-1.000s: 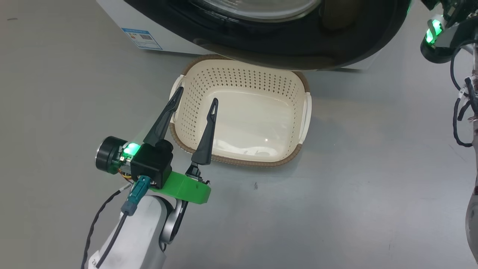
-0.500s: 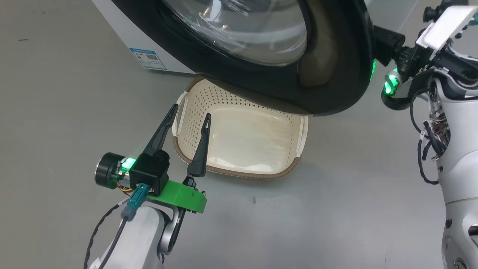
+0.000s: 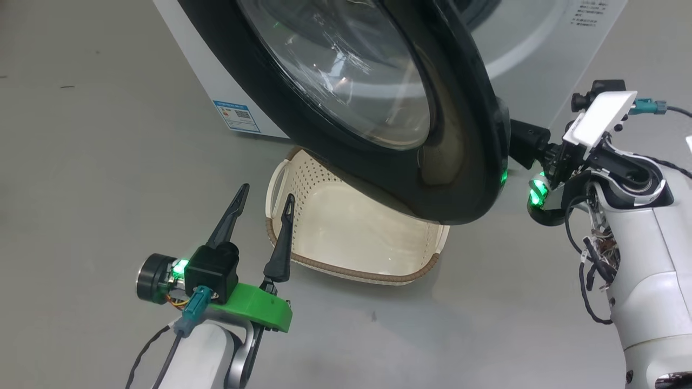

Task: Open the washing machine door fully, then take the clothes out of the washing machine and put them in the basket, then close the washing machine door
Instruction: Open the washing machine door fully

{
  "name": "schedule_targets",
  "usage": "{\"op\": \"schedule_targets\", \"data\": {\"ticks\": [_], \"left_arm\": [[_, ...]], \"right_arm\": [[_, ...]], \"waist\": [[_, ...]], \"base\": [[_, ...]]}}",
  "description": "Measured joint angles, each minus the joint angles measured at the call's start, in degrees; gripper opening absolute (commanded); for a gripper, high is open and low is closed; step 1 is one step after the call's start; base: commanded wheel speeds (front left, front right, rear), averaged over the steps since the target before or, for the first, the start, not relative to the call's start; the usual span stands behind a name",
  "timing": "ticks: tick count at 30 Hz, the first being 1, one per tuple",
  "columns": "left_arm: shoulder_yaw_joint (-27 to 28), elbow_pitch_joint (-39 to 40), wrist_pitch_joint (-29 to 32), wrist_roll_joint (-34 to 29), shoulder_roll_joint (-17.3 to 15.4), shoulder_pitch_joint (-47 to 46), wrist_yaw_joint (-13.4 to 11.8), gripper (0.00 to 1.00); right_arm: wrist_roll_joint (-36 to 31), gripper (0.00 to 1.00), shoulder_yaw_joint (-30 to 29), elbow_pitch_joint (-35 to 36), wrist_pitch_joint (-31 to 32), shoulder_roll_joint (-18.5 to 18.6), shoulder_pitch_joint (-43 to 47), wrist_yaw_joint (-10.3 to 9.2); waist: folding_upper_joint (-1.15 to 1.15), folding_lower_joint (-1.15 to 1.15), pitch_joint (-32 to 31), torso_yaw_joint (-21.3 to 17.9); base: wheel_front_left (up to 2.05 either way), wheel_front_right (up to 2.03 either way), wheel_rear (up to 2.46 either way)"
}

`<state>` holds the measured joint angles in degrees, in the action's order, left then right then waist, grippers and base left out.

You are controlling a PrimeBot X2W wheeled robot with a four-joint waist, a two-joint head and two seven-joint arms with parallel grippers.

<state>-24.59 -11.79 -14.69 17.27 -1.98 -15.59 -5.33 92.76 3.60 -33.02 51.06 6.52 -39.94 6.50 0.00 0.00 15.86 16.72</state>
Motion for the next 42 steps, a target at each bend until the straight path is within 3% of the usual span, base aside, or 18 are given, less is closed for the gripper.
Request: {"op": "schedule_targets", "data": {"ticks": [26,42], "left_arm": [[1.7,-2.5,0.0,0.8,-0.1,5.3,-0.4,1.00],[2.5,-2.7,0.0,0.7,-0.2,7.0,-0.4,1.00]], "right_arm": [[-0.6,0.00,8.5,8.6,-2.2,-2.9,15.1,0.46],[2.9,0.00,18.9,14.2,-7.7,-3.0,20.5,0.46]], "waist": [[0.00,0.00,-8.0,6.3],[0.00,0.00,-10.1,8.8]], "base": [[0.00,0.00,0.00],[0.00,0.00,0.00]]}}
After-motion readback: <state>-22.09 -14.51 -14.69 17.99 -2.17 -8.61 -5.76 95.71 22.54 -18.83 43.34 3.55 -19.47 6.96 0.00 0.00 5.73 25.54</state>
